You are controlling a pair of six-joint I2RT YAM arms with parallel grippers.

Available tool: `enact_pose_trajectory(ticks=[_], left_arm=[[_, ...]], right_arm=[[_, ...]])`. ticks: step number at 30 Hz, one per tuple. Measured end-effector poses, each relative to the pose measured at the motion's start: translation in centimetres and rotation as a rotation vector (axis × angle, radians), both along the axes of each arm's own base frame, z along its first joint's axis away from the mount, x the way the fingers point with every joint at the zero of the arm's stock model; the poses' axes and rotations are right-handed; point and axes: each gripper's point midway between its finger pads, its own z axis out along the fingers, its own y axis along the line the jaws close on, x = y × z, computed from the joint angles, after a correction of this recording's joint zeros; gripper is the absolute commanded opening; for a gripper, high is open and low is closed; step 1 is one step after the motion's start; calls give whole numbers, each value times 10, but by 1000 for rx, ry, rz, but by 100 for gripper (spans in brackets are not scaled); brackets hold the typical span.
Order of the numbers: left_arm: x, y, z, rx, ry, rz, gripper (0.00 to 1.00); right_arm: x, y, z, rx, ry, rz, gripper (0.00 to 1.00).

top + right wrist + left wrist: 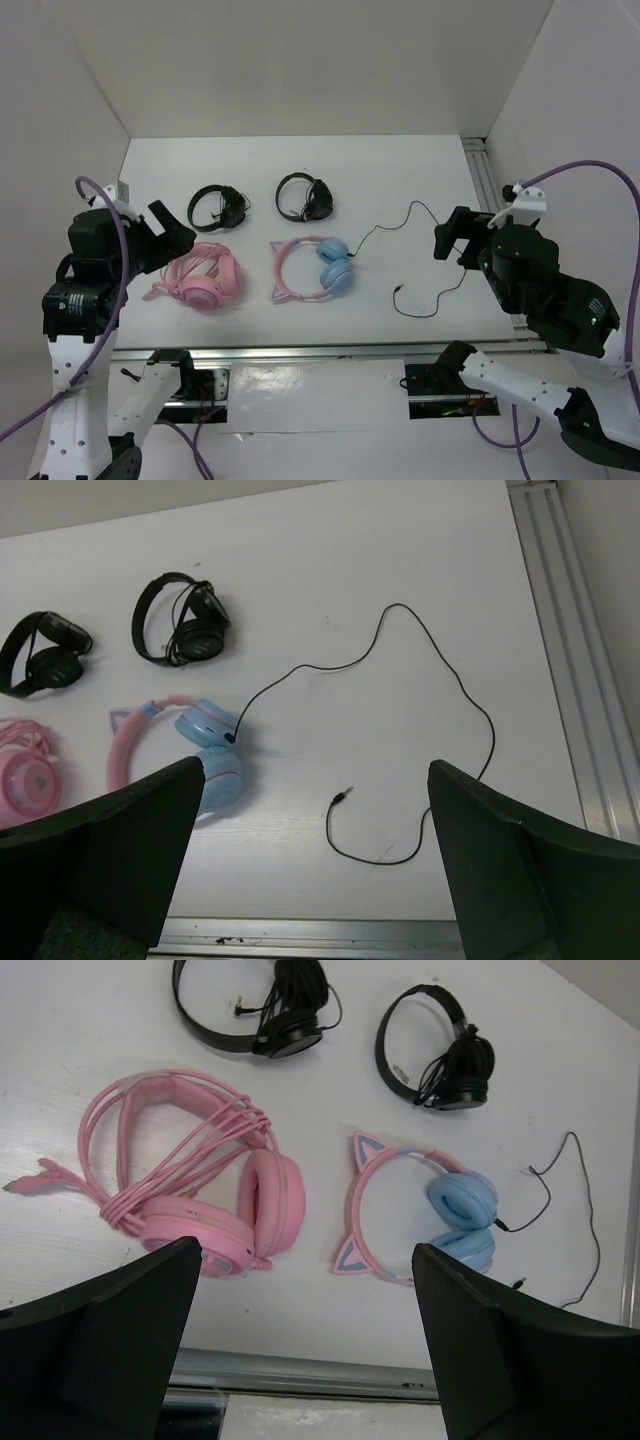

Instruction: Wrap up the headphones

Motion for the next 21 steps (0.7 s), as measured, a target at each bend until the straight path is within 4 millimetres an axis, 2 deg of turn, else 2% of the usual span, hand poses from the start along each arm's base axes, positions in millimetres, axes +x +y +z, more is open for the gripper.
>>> enact_pose_trajectory(ticks=[3,6,10,13,17,19,21], left_arm=[[4,-8,1,-17,-16,-47,100],[12,-25,2,-50,-57,-150,100],[26,-59,-19,-134,-30,-306,100],[38,-93,-51,-172,49,-415,100],[55,-146,-113,-126,245,-493,100],[55,-172,-144,-74,332,-510,100],[50,-189,-171,-19,400,-516,100]], right_arm=[[2,1,-1,-6,5,-2,100],[4,3,-1,2,-6,-4,100],[10,6,-7,-9,-5,-17,100],[20,14,-18,-34,18,-27,100],[39,35,-43,-90,105,-14,100],[48,46,-54,-102,147,3,100],[51,56,-62,-95,171,32,100]])
